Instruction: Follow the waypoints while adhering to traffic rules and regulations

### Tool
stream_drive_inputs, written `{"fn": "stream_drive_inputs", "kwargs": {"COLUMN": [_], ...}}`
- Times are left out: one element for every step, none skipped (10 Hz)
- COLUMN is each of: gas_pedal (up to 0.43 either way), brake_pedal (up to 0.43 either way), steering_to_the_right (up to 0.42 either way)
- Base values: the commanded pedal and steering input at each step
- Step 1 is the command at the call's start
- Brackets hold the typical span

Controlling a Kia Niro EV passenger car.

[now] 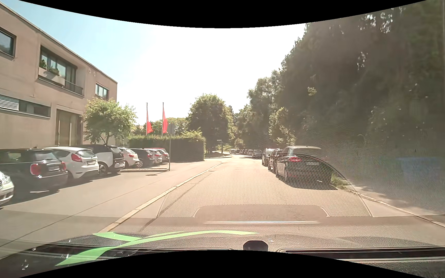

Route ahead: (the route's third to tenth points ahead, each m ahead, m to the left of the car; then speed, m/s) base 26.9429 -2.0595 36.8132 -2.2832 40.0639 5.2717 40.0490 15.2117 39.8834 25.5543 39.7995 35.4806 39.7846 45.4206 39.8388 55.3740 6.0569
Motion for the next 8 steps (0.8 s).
{"fn": "stream_drive_inputs", "kwargs": {"gas_pedal": [0.028,0.028,0.028,0.028,0.028,0.039,0.039,0.039], "brake_pedal": [0.0,0.0,0.0,0.0,0.0,0.0,0.0,0.0], "steering_to_the_right": [0.011,0.015,0.02,0.022,0.023,0.021,0.021,0.021]}}
